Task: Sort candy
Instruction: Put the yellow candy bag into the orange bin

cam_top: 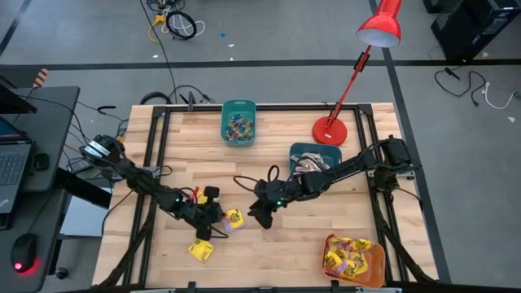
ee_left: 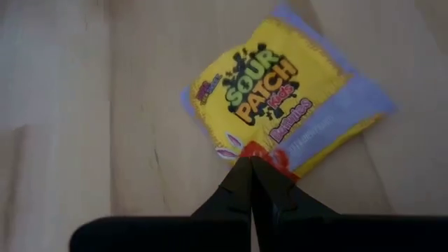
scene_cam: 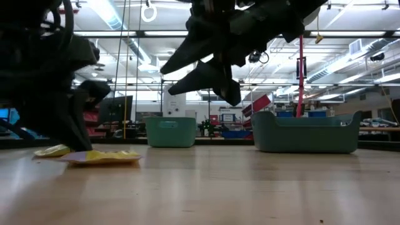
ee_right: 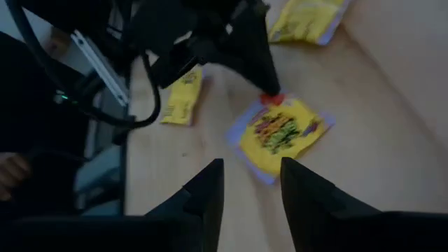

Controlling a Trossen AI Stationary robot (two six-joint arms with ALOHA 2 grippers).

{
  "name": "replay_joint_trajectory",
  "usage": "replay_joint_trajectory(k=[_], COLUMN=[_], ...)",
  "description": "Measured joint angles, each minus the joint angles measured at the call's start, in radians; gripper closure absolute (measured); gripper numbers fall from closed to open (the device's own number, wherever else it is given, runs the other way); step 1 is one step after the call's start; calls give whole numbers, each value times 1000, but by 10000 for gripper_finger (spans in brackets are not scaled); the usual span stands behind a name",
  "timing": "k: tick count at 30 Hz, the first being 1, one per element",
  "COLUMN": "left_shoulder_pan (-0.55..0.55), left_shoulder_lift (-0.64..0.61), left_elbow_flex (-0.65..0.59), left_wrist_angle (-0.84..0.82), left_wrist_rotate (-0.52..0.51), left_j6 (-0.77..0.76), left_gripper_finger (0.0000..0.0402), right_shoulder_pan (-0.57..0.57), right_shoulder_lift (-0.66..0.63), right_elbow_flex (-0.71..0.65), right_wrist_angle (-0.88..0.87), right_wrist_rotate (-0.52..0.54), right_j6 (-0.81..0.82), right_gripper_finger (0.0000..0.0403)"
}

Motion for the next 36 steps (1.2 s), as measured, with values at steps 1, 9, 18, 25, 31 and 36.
replay_joint_trajectory(k=[1,9,18,25,31,36], left_shoulder_pan=[0,1,0,-1,0,3], left_shoulder_lift=[-16,-112,-59,3,39,41], left_elbow_flex=[0,2,1,1,1,-21], left_wrist_angle=[-7,22,66,101,109,160], left_wrist_rotate=[0,84,220,228,224,214], left_j6=[4,62,81,73,38,32], left_gripper_finger=[401,401,401,402,401,401], right_shoulder_pan=[4,21,13,11,11,12], right_shoulder_lift=[0,19,113,118,118,123], right_elbow_flex=[0,1,1,0,0,0], right_wrist_angle=[3,29,120,117,65,70], right_wrist_rotate=[-2,2,2,32,65,90], right_j6=[25,98,129,124,124,131], right_gripper_finger=[275,268,268,268,268,264])
